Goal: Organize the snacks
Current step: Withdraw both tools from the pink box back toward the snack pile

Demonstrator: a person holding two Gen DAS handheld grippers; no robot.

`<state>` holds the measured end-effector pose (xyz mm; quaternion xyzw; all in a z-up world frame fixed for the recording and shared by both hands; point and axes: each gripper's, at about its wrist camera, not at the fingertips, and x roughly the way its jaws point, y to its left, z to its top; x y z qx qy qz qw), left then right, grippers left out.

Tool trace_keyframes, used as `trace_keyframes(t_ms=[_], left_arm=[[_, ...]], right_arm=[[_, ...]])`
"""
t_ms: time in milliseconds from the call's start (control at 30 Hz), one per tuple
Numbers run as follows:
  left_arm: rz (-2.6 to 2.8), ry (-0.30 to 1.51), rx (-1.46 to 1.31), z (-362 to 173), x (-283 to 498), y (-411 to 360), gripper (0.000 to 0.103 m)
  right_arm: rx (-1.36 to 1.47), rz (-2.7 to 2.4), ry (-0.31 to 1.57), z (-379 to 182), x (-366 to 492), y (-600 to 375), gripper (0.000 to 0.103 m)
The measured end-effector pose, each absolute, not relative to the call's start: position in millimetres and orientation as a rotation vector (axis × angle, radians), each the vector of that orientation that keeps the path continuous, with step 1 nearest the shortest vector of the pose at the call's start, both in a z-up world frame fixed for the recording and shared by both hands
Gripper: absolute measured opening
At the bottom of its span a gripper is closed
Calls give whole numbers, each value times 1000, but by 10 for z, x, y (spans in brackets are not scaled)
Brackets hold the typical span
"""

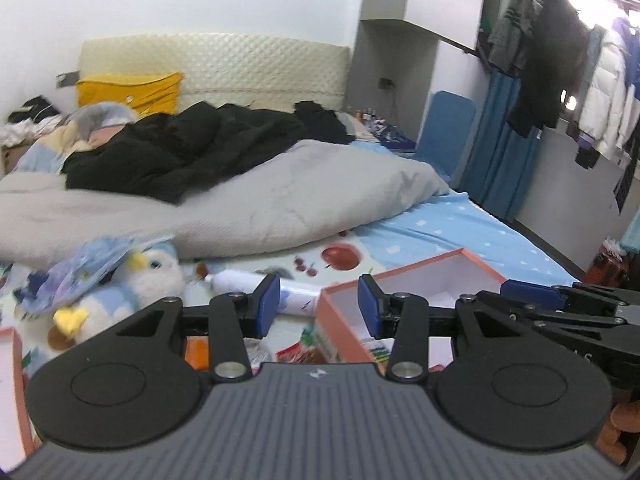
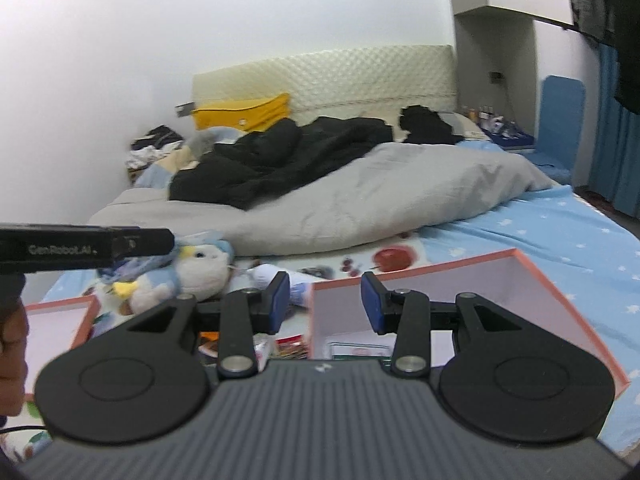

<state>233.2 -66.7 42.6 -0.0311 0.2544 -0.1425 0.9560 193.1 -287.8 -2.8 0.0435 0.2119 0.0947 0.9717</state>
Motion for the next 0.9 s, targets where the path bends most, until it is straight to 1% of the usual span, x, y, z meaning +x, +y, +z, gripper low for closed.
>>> trace_keyframes(t_ms=[267, 633, 900], left_arm=[[-211, 567, -147, 97, 2022, -196, 49], [-147, 658, -163, -456, 1650, 4, 49], [-130, 698, -153, -711, 1385, 114, 49]], right_arm=[[48, 234, 433, -179, 1775, -2515, 42], [35, 295, 477, -512, 1579, -2216, 42], [9, 352, 513, -772, 1350, -2056, 42]])
